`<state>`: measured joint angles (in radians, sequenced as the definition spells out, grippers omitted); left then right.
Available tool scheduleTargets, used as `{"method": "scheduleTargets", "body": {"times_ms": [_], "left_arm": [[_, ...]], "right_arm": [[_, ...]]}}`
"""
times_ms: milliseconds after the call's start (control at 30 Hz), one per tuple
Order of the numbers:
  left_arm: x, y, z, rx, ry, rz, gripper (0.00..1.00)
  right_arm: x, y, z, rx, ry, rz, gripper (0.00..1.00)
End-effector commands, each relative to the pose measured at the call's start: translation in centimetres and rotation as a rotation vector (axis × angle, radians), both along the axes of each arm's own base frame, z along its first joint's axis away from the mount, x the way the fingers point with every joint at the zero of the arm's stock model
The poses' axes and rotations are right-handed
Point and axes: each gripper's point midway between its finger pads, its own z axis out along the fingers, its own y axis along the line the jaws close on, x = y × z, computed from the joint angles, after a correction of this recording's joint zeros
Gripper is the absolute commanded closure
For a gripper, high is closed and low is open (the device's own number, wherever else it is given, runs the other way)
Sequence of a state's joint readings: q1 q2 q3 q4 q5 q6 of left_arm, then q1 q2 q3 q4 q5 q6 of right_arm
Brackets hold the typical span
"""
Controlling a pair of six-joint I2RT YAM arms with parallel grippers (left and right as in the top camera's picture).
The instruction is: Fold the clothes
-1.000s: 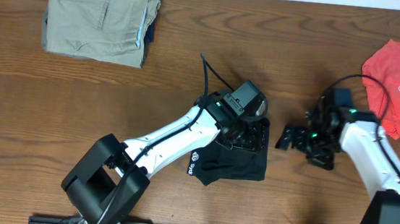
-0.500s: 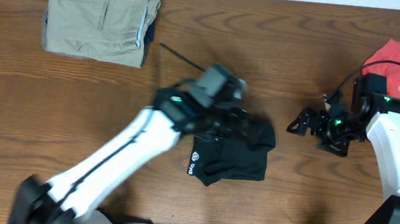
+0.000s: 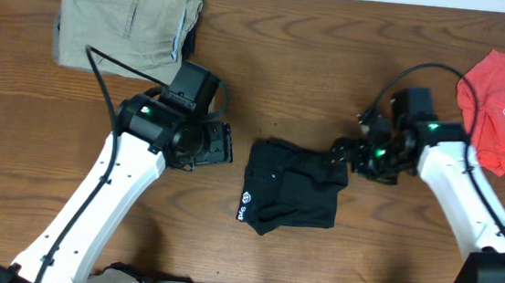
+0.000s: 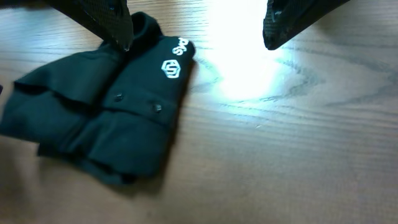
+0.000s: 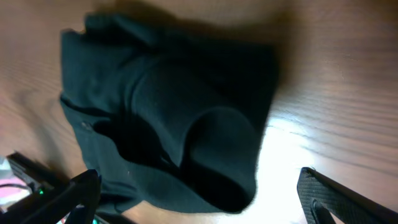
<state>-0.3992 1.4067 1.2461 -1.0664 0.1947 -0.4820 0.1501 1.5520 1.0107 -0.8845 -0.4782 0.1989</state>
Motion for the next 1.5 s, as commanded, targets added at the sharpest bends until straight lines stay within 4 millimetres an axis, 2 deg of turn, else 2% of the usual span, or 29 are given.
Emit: {"method": "scheduleTargets", "body": {"times_ms": [0,133,267,400,433,467,567,633,700,833,900,1033,1167,1267,1367,1400,1433,1467], "left_arm": [[0.0,0.7,-1.6,0.051,0.032,-0.006,0.31],[-0.2,0.8,-2.5,0.062,0.060,-0.007,0.31],[-0.1,0.7,-3.0,0.069,0.076,-0.007,0.31],[-0.1,0.7,-3.4,0.074,0.088,-0.007,0.32],[-0.1,0.7,-3.4,0.074,0.089,-0.007,0.32],[-0.1,0.7,-3.4,0.074,0.089,-0.007,0.32],[-0.1,0.7,-3.4,0.074,0.089,-0.007,0.32],[0.0,0.7,-3.4,0.074,0.089,-0.007,0.32],[-0.1,0.7,-3.4,0.074,0.089,-0.007,0.32],[0.0,0.7,-3.4,0.073,0.085,-0.008,0.32],[0.2,0.6,-3.4,0.071,0.079,-0.007,0.31],[0.6,0.5,-3.3,0.064,0.063,-0.007,0.31],[0.6,0.4,-3.3,0.063,0.060,-0.007,0.31],[0.6,0.4,-3.3,0.063,0.061,-0.007,0.31],[0.6,0.4,-3.3,0.063,0.061,-0.007,0.30],[0.6,0.4,-3.3,0.063,0.060,-0.007,0.31],[0.7,0.4,-3.3,0.062,0.059,-0.007,0.31],[0.7,0.4,-3.3,0.062,0.057,-0.007,0.31]], "right_arm": [[-1.3,1.1,-1.1,-0.006,0.038,-0.028,0.02],[-1.9,1.4,-2.1,-0.005,0.052,-0.039,0.04],[-1.9,1.4,-2.7,-0.003,0.044,-0.040,0.16],[-2.1,0.6,-3.3,-0.049,0.045,-0.048,0.36],[-2.1,0.2,-3.6,-0.077,0.045,-0.059,0.47],[-2.1,-0.1,-3.7,-0.092,0.044,-0.064,0.54],[-2.1,-0.4,-3.8,-0.109,0.044,-0.068,0.83],[-2.0,-0.7,-3.9,-0.127,0.044,-0.072,0.93],[-2.0,-1.3,-3.9,-0.152,0.047,-0.084,0.99],[-2.0,-3.6,-3.3,-0.224,0.069,-0.101,0.98],[-2.0,-5.3,-2.5,-0.282,0.082,-0.106,0.92],[-1.9,-9.6,-0.9,-0.448,0.108,-0.171,0.87],[-2.0,-10.3,-0.6,-0.455,0.124,-0.194,0.80],[-2.2,-9.6,-0.6,-0.411,0.137,-0.194,0.78],[-2.1,-6.1,0.1,-0.206,0.132,-0.123,0.77],[-2.0,-4.4,0.6,-0.108,0.113,-0.070,0.74],[-2.0,-2.8,1.3,-0.013,0.092,-0.017,0.67],[-2.0,-1.5,2.0,0.066,0.074,0.027,0.49]]}}
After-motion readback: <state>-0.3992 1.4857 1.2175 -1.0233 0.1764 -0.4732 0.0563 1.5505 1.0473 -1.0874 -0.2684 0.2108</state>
